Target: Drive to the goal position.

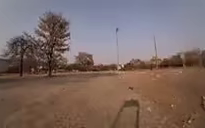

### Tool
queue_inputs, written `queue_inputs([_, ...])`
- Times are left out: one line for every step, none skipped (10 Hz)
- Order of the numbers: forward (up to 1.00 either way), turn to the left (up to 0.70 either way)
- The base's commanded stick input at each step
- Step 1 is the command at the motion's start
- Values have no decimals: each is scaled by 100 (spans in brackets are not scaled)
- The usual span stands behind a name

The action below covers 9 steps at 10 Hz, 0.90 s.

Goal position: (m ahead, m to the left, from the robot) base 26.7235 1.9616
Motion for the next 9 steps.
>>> queue_inputs([70,0])
queue_inputs([70,0])
queue_inputs([70,0])
queue_inputs([70,0])
queue_inputs([70,0])
queue_inputs([70,0])
queue_inputs([70,0])
queue_inputs([70,0])
queue_inputs([70,0])
